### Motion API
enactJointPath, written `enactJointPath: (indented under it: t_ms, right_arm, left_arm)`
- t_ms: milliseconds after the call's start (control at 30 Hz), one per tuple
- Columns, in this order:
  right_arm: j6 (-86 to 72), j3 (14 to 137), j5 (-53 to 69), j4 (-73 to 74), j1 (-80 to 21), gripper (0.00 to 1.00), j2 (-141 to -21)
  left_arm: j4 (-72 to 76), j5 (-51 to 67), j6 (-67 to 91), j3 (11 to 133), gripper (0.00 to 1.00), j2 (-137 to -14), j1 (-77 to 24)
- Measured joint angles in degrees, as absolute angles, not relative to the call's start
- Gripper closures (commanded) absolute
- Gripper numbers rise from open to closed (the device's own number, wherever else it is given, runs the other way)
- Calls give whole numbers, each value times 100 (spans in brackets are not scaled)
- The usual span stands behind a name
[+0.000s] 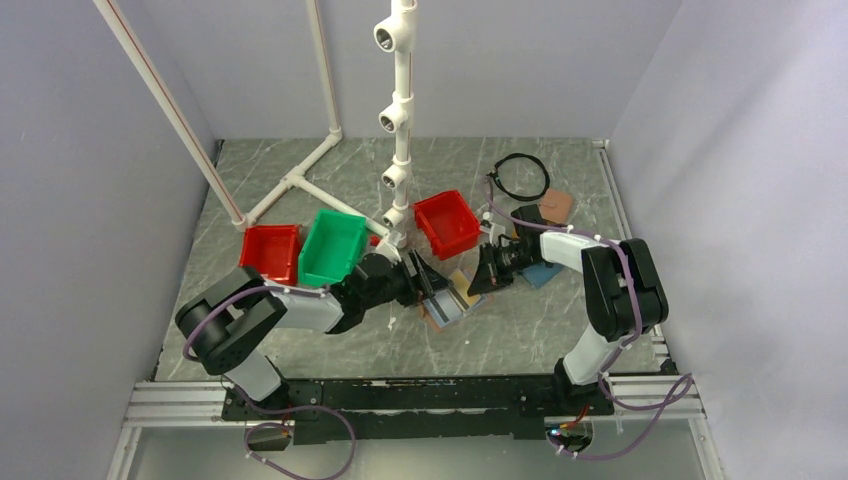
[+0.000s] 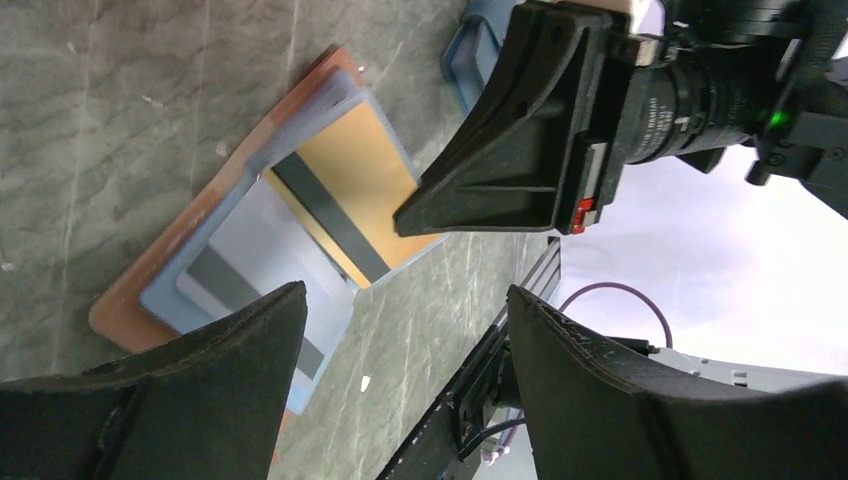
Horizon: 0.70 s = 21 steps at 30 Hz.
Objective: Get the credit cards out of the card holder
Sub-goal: Remove the credit card from the card holder.
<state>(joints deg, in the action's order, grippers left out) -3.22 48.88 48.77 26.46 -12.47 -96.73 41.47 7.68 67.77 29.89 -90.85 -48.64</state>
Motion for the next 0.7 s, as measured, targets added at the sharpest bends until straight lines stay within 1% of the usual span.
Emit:
enactJointPath:
  t_ms: [133,267,367,500,600,700]
  right_arm:
    - [-443,4886,4648,2543,-1247,90,-9601]
    - [-449,4886,4390,2515,-1247,79,-9474]
    - [-408,4888,4224,2512,-1247,73,-9384]
    - [-325,4888,4099,2517,-1249,73,-9264]
    - [-255,4890,4016,2519,-1249,72,-9111]
    - [-202,4890,3913,2517,-1249,72,-8892]
  left_arm:
    - [3673,598,6908,3153,25,-9142,-4963]
    - [3046,353,7057,3308,25,-9205,-5074]
    - [2720,239,7144,3369,26,-9212,-5140]
    - [2464,150,7225,3430,27,-9214,-5162]
    - [2375,128,7266,3483,33,-9264,-5164]
    - [2344,115,7299,3496,35,-9297,-5162]
